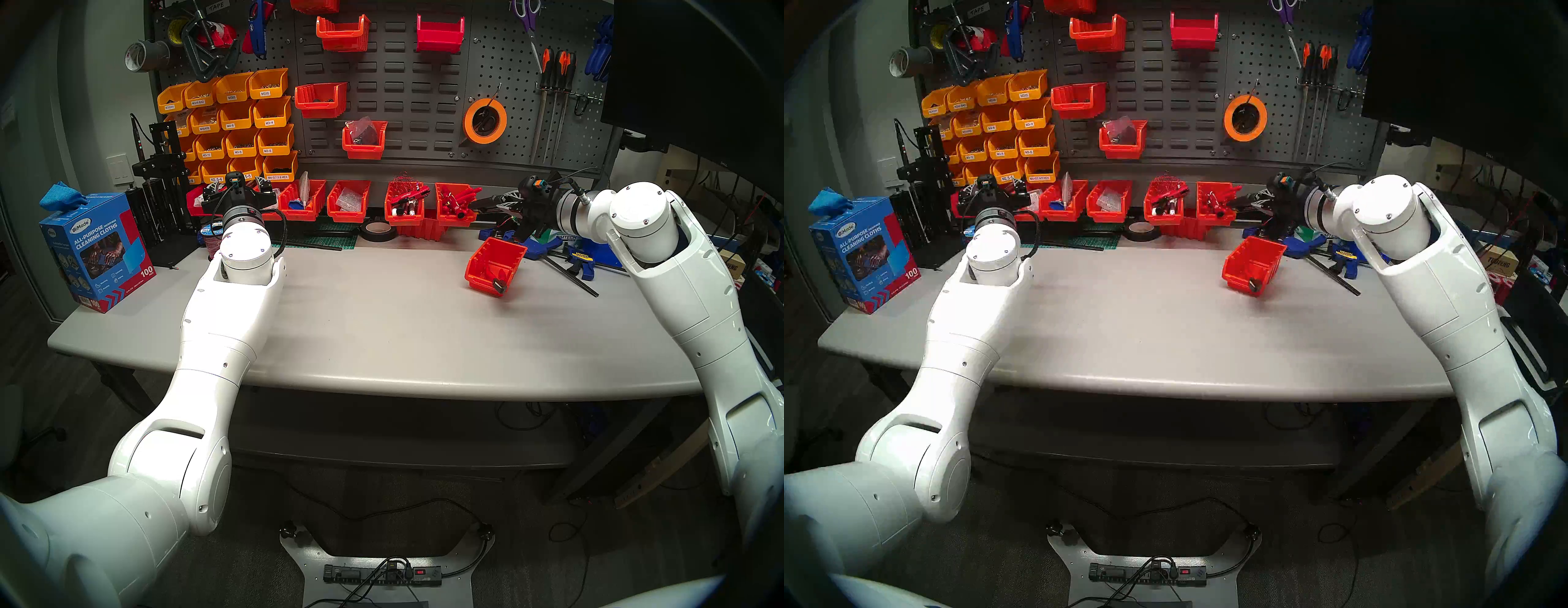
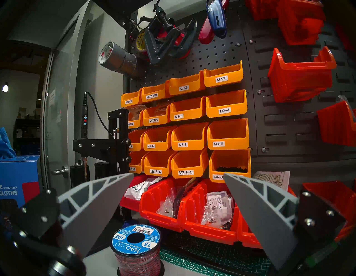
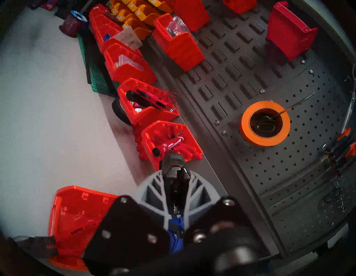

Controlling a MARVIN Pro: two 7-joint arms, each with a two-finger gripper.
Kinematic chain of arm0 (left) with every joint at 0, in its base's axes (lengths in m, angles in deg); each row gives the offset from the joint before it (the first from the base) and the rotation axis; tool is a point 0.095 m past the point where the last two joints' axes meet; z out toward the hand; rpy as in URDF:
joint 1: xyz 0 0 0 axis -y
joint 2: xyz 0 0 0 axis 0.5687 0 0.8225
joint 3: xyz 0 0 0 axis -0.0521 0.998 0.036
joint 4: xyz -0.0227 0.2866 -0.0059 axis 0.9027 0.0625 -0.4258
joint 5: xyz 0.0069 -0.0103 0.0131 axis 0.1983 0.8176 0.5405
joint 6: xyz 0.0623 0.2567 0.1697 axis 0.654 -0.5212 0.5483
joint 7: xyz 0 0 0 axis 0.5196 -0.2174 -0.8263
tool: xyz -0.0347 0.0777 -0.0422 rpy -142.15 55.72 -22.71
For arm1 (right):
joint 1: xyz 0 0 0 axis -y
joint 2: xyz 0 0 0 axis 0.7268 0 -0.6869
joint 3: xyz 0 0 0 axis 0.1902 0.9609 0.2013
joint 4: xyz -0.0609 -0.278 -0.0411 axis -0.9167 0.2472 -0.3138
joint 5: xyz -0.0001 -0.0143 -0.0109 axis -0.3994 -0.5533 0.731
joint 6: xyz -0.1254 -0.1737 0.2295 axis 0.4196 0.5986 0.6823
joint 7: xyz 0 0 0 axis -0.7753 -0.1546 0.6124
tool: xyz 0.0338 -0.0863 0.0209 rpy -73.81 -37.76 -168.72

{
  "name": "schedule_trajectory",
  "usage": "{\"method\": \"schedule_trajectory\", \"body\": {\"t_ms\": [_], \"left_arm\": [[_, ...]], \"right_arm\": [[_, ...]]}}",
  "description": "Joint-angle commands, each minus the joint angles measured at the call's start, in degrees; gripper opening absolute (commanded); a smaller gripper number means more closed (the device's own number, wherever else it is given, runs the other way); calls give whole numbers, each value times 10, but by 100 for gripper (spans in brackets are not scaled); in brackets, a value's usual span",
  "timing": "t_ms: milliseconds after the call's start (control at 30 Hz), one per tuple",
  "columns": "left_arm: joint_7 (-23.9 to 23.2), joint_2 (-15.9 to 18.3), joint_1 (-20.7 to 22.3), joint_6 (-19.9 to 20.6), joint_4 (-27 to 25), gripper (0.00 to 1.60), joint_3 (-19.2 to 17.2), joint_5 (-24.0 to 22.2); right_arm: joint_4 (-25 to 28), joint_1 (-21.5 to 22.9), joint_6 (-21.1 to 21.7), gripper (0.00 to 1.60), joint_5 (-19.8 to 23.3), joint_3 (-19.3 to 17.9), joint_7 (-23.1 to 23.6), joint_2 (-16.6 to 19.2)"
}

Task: Take out tools from the storage box

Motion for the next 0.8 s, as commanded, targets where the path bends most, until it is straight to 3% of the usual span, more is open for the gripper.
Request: {"method": "schedule_trajectory", "body": {"t_ms": [0, 300, 767], "left_arm": [[1, 0, 13, -2, -7, 160, -1, 0], [2, 0, 13, -1, -7, 160, 0, -1], [3, 1, 13, -2, -7, 160, 1, -2]], "right_arm": [[26, 18, 3, 0, 17, 2, -2, -38], [83, -23, 33, 0, 42, -8, 0, -21], [103, -44, 25, 0, 29, 36, -53, -87]]}}
